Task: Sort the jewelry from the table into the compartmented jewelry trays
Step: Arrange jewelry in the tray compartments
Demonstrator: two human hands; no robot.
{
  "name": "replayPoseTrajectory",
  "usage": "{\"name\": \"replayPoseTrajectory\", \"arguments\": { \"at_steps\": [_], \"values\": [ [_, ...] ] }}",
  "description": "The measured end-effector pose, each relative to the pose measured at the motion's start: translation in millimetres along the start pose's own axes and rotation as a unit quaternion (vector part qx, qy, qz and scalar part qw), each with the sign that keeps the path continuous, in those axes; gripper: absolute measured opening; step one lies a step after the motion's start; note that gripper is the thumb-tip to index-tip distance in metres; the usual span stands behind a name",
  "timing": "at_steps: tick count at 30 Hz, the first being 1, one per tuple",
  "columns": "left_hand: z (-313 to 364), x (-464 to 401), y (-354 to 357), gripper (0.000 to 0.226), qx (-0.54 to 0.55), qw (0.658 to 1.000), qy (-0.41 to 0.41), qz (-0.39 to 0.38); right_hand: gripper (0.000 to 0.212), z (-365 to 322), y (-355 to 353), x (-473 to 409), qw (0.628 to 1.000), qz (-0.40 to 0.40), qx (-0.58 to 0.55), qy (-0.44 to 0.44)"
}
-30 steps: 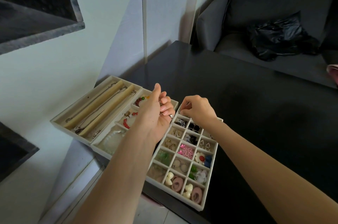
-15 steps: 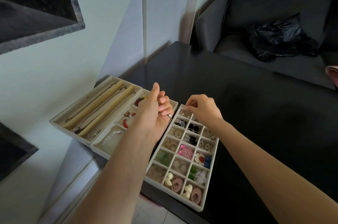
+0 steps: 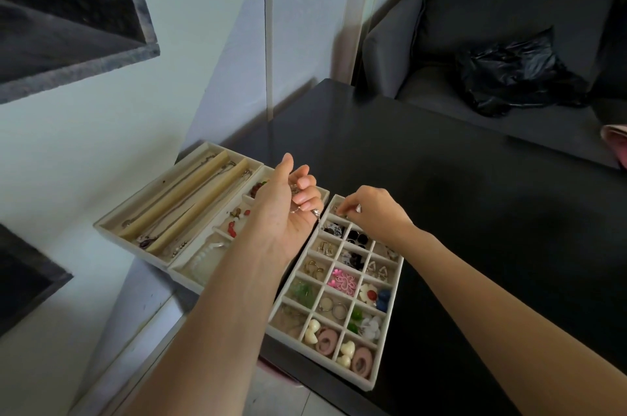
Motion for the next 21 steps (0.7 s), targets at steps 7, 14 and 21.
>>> {"name": "replayPoseTrajectory", "arguments": {
  "at_steps": [7, 14, 21],
  "values": [
    [9.6, 5.0, 8.7, 0.030, 0.033, 0.999, 0.027, -0.023, 0.022, -29.5, -2.9, 17.5, 0.954, -0.028, -0.299, 0.011],
    [52.1, 23.8, 0.9, 0.023, -0.076, 0.984, 0.161, -0.009, 0.024, -99.4, 13.4, 46.7, 0.764, -0.206, -0.611, 0.011],
    [109.9, 70.1, -22.0, 0.021, -0.297, 0.917, 0.264, -0.021, 0.007, -133.9, -10.4, 52.4, 0.822, -0.148, -0.550, -0.020]
  ]
}}
Point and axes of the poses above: each hand's wrist, its own x-axis away from the middle knuckle, its own y-axis out of the palm, z = x × y, the point moved 10 cm from there along -x, towards the middle knuckle, and after that the axes turned 3 degrees about x, right-handed, at the moved point
